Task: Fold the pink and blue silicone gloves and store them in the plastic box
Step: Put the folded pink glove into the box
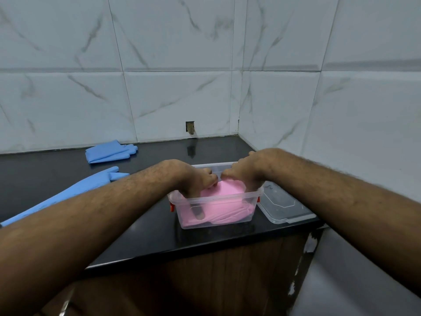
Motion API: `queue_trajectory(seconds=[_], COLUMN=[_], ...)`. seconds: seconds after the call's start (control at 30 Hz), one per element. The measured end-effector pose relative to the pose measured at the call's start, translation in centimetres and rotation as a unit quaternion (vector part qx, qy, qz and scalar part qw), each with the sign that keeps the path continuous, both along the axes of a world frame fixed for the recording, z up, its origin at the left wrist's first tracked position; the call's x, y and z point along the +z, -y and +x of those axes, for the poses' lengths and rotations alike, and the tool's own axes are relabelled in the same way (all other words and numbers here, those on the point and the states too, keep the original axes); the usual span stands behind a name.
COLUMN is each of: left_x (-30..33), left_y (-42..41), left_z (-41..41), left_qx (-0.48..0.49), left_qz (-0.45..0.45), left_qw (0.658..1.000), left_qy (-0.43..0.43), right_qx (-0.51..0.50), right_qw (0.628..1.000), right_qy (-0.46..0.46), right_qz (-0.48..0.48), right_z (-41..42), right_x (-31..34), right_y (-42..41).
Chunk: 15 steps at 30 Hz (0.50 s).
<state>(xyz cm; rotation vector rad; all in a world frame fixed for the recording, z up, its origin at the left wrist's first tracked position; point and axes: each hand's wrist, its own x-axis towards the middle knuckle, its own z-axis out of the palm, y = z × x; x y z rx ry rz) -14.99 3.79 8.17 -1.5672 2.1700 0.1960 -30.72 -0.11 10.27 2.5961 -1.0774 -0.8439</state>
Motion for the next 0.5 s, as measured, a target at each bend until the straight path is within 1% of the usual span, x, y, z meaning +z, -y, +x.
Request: queue_trajectory(seconds=[0.07,0.13,0.23,0.43,0.5], left_x=[0.4,0.7,0.5,0.0,0.0], left_y=[0.0,0.0,-0.1,0.0,0.1], left_z=[0.6,1.2,1.5,1.0,0.8], left_qx=[0.017,0.032,0.040,0.025,0.024], left_qz=[0.016,0.021,0.006,-0.011,-0.008], left_qw=[0.999,0.998,0.995,0.999,1.000], left_qy=[-0.024,-0.052,-0.094,-0.030,-0.018], right_qx=[-0.023,-0.043,-0.033,0.001,0.002], right_qw=[0.997,0.994,0.997,0.998,0.997], right_qy=[0.049,0.077,0.049,-0.026,-0.032], right_qz=[0.052,0.071,0.044,-0.049,-0.071], right_z=[-0.6,-0.8,-0.4,0.4,0.6], right_x=[0.8,0.8,0.1,-1.4,-2.2], right_y=[0.1,0.2,0.4,1.2,1.4])
